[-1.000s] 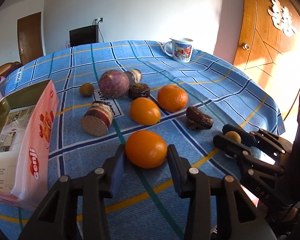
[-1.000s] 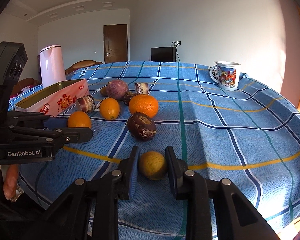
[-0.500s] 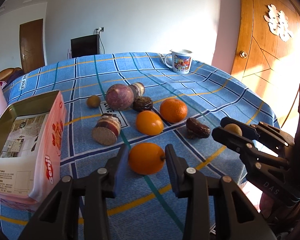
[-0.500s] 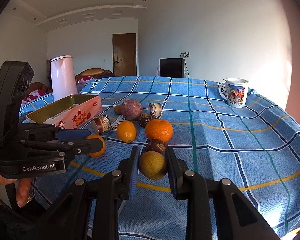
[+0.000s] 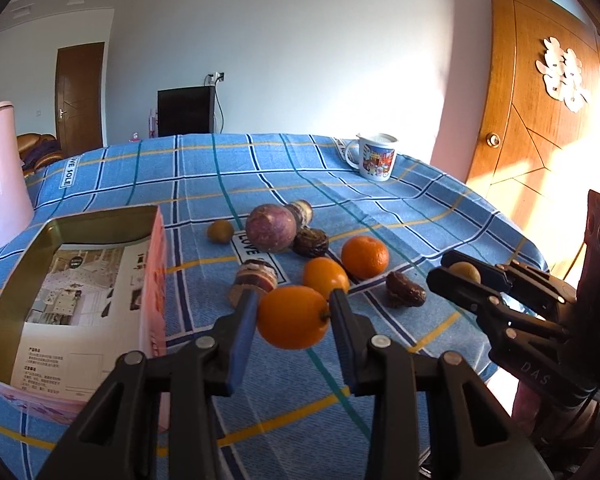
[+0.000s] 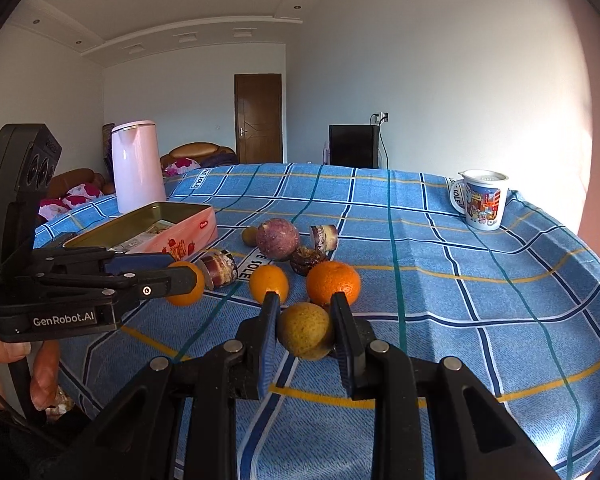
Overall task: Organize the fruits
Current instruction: 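Carry the orange with the left gripper while the right carries the yellow fruit to the tin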
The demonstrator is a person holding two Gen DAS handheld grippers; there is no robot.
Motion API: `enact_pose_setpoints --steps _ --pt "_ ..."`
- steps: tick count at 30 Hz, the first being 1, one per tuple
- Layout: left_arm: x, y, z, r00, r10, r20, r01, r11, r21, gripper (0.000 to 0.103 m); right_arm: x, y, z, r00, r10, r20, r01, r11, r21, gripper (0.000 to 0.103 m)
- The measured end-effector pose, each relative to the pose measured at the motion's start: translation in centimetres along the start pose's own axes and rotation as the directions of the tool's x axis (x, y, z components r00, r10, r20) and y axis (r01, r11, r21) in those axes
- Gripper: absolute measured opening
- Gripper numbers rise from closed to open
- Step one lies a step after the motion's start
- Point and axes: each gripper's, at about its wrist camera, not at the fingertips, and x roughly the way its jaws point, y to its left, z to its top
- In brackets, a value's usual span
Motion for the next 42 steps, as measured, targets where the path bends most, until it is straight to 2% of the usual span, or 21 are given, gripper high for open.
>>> enact_pose_setpoints --steps 6,15,27,42 --pt "-2.1 3.0 0.9 0.994 0.086 0.060 -0.084 0.996 -0.044 0.038 0.6 1.6 2.8 0.996 0.086 0.036 -0.086 0.996 -0.010 0.028" --pt "-3.6 6.8 1.5 0.978 0.181 0.101 -0.173 0.981 -0.086 0.038 2.9 5.5 6.0 0.978 0.203 0.048 -0.201 0.978 -0.048 0.028" --pt "-3.4 11.5 1.4 0.962 0.261 0.083 -0.247 0.957 -0.153 0.038 7.8 9.7 8.3 0.951 0.308 -0.002 -0.307 0.950 -0.061 0.028" --pt "-2.8 14.9 1.1 0.948 0.317 0.031 -0.307 0.935 -0.179 0.038 12.9 13.8 8.7 0.925 0.363 -0.112 -0.372 0.926 -0.069 0.028"
